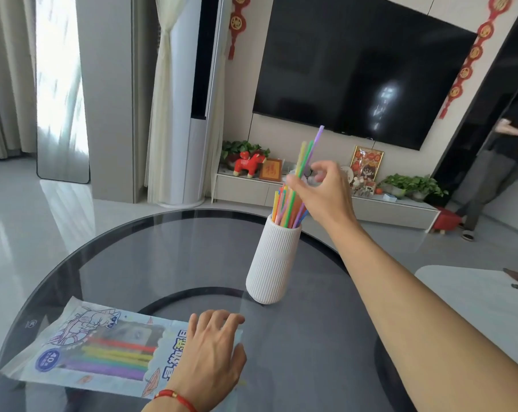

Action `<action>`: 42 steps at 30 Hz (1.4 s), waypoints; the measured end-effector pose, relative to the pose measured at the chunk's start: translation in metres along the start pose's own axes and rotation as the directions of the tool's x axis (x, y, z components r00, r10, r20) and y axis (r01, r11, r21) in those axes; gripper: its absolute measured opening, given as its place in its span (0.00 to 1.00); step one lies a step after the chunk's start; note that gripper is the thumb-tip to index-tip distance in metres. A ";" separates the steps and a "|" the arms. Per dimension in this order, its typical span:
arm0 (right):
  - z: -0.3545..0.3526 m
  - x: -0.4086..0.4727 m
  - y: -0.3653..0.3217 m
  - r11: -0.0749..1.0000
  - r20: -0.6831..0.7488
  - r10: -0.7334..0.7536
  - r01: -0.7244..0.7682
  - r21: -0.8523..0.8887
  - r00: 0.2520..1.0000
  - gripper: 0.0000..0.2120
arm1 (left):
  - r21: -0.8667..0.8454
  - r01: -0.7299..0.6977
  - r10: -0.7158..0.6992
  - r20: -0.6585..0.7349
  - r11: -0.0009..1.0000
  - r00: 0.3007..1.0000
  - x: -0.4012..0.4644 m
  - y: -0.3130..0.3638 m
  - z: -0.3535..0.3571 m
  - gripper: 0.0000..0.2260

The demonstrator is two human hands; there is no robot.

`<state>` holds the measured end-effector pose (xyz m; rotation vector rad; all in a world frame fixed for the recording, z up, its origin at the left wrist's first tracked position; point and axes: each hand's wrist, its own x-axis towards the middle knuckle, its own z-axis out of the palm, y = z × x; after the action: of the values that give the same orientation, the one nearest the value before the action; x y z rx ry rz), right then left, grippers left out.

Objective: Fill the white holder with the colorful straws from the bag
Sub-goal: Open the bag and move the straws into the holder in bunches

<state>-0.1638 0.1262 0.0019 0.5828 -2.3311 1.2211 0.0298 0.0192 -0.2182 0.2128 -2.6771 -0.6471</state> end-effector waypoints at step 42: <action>0.046 -0.227 0.078 0.332 0.899 0.309 -0.921 0.204 0.310 0.21 | 0.691 -0.505 0.328 0.385 0.517 0.863 0.011 0.022 -0.065 0.46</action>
<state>-0.0312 0.1644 -0.1994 0.2140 -2.7841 2.9682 0.0439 0.0092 -0.1509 -0.3178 -2.8562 0.7339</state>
